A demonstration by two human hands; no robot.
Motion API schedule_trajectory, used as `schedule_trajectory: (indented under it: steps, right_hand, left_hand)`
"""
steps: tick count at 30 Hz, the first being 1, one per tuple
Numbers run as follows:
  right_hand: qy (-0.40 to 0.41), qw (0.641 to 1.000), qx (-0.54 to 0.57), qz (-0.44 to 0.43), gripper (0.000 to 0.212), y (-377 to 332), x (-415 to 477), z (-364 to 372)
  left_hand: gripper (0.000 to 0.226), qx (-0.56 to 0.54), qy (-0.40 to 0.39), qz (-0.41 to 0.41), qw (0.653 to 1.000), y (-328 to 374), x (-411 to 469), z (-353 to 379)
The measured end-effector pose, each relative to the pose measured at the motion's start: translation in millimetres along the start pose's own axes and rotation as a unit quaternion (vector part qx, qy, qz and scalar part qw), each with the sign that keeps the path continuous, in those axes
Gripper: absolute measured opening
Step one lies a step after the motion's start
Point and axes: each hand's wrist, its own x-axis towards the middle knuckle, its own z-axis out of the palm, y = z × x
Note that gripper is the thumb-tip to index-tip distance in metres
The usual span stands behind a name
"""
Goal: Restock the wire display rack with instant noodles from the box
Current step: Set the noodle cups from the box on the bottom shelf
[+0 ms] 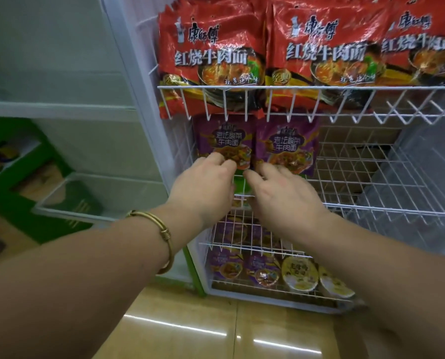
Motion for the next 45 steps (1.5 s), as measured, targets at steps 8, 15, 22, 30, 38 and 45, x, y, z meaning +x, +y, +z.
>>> schedule_trajectory:
  steps: [8, 15, 22, 30, 38, 45]
  right_hand:
    - [-0.039, 0.998, -0.019, 0.042, 0.048, 1, 51, 38]
    - [-0.008, 0.994, -0.071, 0.087, 0.055, 20, 108, 65]
    - [0.146, 0.975, -0.159, 0.048, 0.036, 42, 134, 115]
    - [0.173, 0.971, -0.145, 0.084, 0.034, 44, 155, 130]
    - [0.209, 0.966, -0.131, 0.076, 0.026, 50, 163, 137]
    - [0.201, 0.968, -0.132, 0.077, 0.027, 50, 161, 137]
  left_hand:
    - [0.043, -0.04, -0.051, -0.084, 0.994, -26, 53, 30]
    - [0.042, -0.022, -0.019, -0.111, 0.993, -50, 103, 73]
    - [0.035, 0.028, 0.024, -0.072, 0.997, -47, 125, 101]
    - [0.041, 0.026, 0.026, -0.076, 0.996, -51, 139, 116]
    - [0.054, 0.032, 0.003, -0.03, 0.999, -54, 142, 127]
    - [0.058, -0.028, -0.018, -0.068, 0.997, -50, 136, 119]
